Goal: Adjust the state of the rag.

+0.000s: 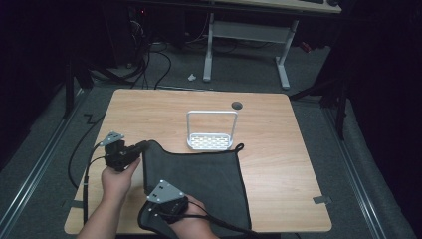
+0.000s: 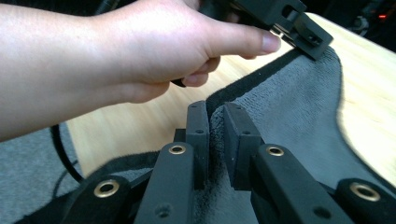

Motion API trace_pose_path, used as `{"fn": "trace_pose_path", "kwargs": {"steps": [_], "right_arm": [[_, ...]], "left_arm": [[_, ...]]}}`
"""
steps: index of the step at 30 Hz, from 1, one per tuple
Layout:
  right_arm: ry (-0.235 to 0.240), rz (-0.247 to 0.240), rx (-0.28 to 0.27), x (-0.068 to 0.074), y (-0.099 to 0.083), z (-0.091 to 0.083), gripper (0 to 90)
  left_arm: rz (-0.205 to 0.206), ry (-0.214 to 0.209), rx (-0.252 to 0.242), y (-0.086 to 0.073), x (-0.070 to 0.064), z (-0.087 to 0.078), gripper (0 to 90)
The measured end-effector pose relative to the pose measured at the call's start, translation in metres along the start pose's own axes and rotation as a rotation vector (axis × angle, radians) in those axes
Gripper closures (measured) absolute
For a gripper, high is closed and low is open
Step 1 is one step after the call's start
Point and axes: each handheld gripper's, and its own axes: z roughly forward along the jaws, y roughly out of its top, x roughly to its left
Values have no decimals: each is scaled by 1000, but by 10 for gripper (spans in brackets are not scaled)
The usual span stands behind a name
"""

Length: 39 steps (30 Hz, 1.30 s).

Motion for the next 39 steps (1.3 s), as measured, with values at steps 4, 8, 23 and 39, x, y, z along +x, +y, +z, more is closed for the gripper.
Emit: {"fn": "trace_pose_path", "kwargs": {"steps": [4, 8, 23, 39], "right_arm": [[-32, 20, 2, -13, -10, -16, 819], [-87, 51, 7, -34, -32, -42, 819], [-162, 142, 43, -78, -89, -86, 816], [-218, 197, 98, -99, -131, -113, 809]], "left_arm": [[26, -9, 11, 6, -25, 19, 844], [64, -10, 34, 9, -55, 43, 843], [146, -9, 122, 4, -133, 112, 839], [189, -31, 180, -5, -174, 150, 831]]}}
